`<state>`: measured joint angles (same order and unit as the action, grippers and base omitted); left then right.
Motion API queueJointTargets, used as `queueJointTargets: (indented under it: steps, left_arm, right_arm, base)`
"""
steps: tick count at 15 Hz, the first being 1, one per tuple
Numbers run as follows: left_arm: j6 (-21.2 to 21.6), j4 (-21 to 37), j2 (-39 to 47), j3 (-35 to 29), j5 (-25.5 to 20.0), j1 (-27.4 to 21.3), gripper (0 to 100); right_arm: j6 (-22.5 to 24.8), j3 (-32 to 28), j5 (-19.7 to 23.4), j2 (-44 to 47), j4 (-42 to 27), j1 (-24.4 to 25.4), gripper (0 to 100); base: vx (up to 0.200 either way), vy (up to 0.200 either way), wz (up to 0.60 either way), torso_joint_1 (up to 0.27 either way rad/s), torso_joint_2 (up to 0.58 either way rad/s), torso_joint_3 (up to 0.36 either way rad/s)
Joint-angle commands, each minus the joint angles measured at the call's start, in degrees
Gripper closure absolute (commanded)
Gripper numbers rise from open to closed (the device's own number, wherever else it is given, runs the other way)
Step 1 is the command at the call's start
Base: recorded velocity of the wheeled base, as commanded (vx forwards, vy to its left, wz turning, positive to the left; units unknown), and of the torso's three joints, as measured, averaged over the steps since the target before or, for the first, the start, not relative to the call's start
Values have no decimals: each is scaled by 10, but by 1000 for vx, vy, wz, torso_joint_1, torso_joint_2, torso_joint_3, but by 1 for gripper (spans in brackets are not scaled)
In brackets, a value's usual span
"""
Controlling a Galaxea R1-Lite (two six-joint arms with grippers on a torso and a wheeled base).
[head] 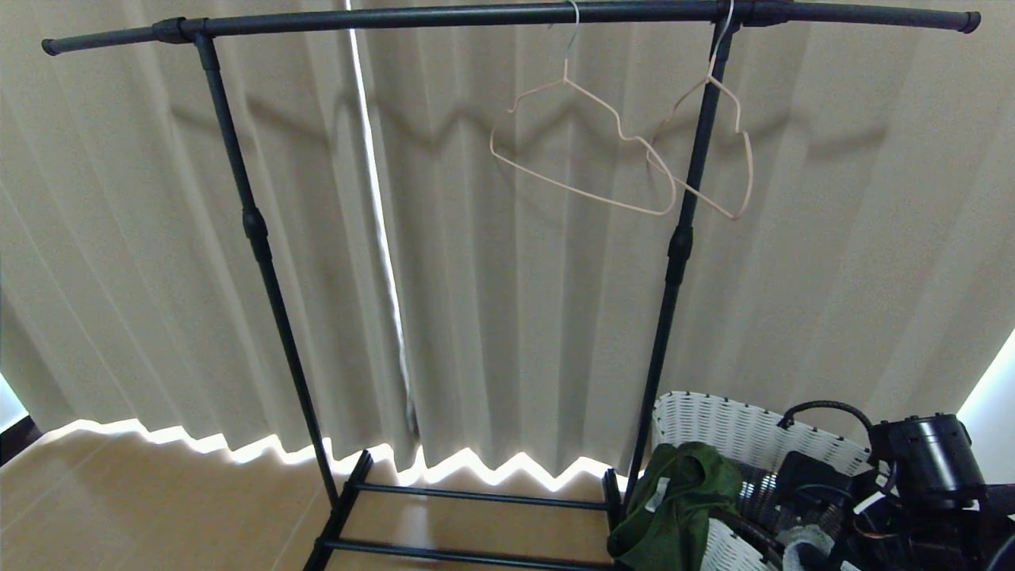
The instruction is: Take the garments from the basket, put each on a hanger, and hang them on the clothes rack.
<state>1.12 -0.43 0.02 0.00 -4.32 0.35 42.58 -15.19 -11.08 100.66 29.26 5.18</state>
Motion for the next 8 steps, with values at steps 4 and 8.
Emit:
queueJointTargets:
  steps: [4,8]
  left_arm:
    - [0,0,0,0,0,0,0]
    - [0,0,0,0,0,0,0]
  right_arm:
    - [0,17,-20,49,61,1,100]
    - [0,23,-21,31,61,2,100]
  base:
    - [0,0,0,0,0,0]
    - [0,0,0,0,0,0]
